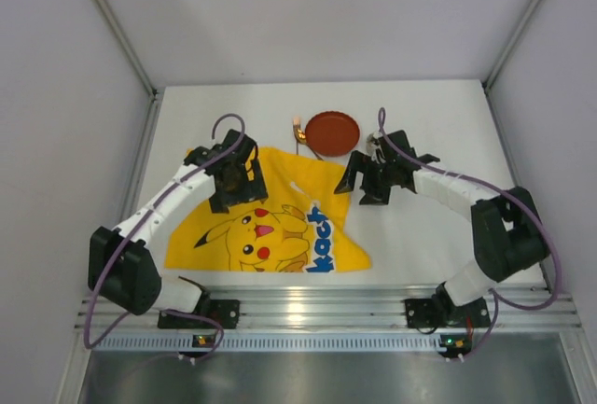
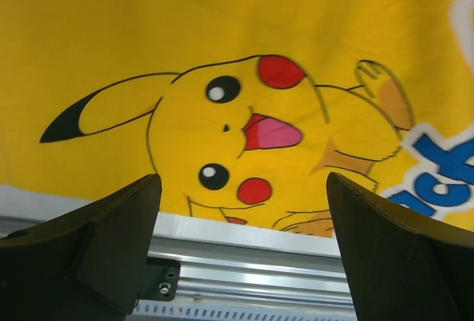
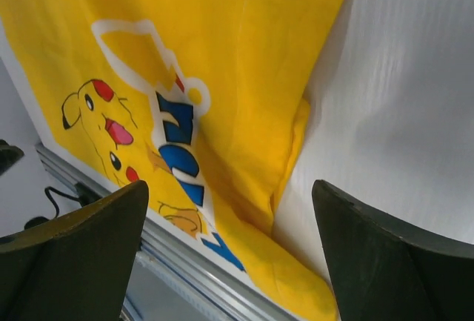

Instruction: Set the dinner table for one person

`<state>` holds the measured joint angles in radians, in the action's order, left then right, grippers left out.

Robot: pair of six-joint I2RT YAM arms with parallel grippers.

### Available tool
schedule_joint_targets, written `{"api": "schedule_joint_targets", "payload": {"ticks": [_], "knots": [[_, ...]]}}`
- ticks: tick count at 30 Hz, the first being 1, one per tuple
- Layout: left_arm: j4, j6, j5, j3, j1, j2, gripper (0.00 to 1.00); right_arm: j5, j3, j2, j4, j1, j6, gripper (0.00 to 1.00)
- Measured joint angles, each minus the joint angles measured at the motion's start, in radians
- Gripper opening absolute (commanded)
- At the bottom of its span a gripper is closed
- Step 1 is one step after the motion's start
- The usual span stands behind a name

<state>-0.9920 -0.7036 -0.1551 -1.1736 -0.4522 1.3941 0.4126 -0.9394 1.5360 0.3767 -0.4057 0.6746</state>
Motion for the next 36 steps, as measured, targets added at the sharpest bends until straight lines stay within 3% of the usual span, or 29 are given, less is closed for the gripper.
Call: {"api": "schedule_joint_targets", "payload": {"ticks": [9, 13, 14, 16, 19, 22, 28, 30, 32, 33, 34, 35, 36], "knots": [[0.027, 0.048, 0.028, 0.263, 0.212, -0.122, 0.97, 0.024, -0.052, 0.229, -0.136, -0.010, 0.080, 0.76], [0.055, 0.056, 0.041, 0.265, 0.244, -0.119, 0.93, 0.010, -0.095, 0.274, -0.159, -0.036, 0.095, 0.60], [0.061, 0.056, 0.046, 0.265, 0.257, -0.113, 0.91, 0.003, -0.104, 0.284, -0.160, -0.044, 0.096, 0.48], [0.076, 0.057, 0.059, 0.266, 0.292, -0.080, 0.80, -0.005, -0.116, 0.305, -0.162, -0.054, 0.097, 0.34], [0.105, 0.056, 0.080, 0.275, 0.333, -0.008, 0.73, -0.019, -0.116, 0.317, -0.149, -0.060, 0.103, 0.21], [0.146, 0.058, 0.108, 0.294, 0.347, 0.080, 0.66, -0.056, -0.126, 0.314, -0.112, -0.051, 0.079, 0.13], [0.158, 0.068, 0.182, 0.273, 0.352, 0.225, 0.66, -0.166, -0.143, 0.194, 0.059, 0.045, -0.023, 0.07], [0.157, 0.066, 0.191, 0.273, 0.352, 0.226, 0.66, -0.186, -0.171, 0.147, 0.113, 0.115, -0.061, 0.08], [0.158, 0.053, 0.220, 0.273, 0.351, 0.227, 0.66, -0.192, -0.204, 0.124, 0.153, 0.167, -0.097, 0.19], [0.158, 0.051, 0.227, 0.273, 0.348, 0.227, 0.66, -0.204, -0.219, 0.118, 0.170, 0.182, -0.116, 0.38], [0.158, 0.050, 0.231, 0.273, 0.348, 0.227, 0.66, -0.219, -0.230, 0.117, 0.180, 0.192, -0.136, 0.38], [0.158, 0.048, 0.237, 0.273, 0.347, 0.227, 0.66, -0.235, -0.241, 0.117, 0.193, 0.199, -0.159, 0.68], [0.157, 0.045, 0.242, 0.274, 0.347, 0.227, 0.66, -0.244, -0.247, 0.119, 0.201, 0.202, -0.163, 0.88]]}}
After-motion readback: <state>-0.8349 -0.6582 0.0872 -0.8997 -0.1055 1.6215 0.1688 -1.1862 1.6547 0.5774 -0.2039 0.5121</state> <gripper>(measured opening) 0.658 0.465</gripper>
